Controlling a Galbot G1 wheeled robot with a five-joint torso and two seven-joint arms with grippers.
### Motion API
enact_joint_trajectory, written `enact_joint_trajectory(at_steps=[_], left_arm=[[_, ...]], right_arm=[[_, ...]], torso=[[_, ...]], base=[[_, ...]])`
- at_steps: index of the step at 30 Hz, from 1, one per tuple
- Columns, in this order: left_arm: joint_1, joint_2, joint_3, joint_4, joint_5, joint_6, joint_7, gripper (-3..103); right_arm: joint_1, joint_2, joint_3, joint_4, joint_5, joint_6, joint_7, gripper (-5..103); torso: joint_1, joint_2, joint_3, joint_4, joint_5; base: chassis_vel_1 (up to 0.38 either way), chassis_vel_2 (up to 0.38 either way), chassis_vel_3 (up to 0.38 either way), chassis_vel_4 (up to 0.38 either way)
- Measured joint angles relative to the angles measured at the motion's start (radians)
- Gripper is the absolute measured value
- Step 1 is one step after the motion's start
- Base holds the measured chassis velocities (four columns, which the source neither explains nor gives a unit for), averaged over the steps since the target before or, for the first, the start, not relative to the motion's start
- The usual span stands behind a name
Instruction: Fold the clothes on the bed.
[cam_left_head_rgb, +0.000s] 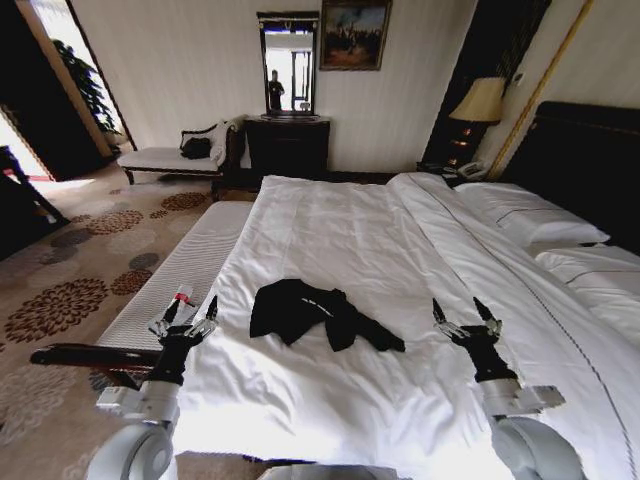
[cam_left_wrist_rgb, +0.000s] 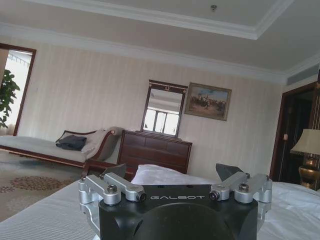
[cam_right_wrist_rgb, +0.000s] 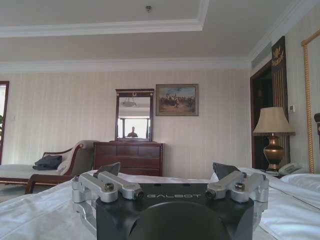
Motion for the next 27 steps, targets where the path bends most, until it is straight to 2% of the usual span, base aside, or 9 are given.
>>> enact_joint_trajectory(at_steps=[18, 27], left_arm=[[0.004, -0.012, 0.023, 0.042, 0.038, -0.027, 0.001, 100], [0.007, 0.007, 0.028, 0.066, 0.054, -0.047, 0.007, 100]], right_arm=[[0.029, 0.037, -0.051, -0.036, -0.039, 0.010, 0.007, 100], [0.027, 0.042, -0.048, -0.048, -0.043, 0.013, 0.006, 100]], torso=[[0.000, 0.000, 0.000, -0.0002, 0.0001], [0.000, 0.000, 0.000, -0.0001, 0.0004]], base=[[0.000, 0.000, 0.000, 0.000], [0.024, 0.023, -0.020, -0.016]])
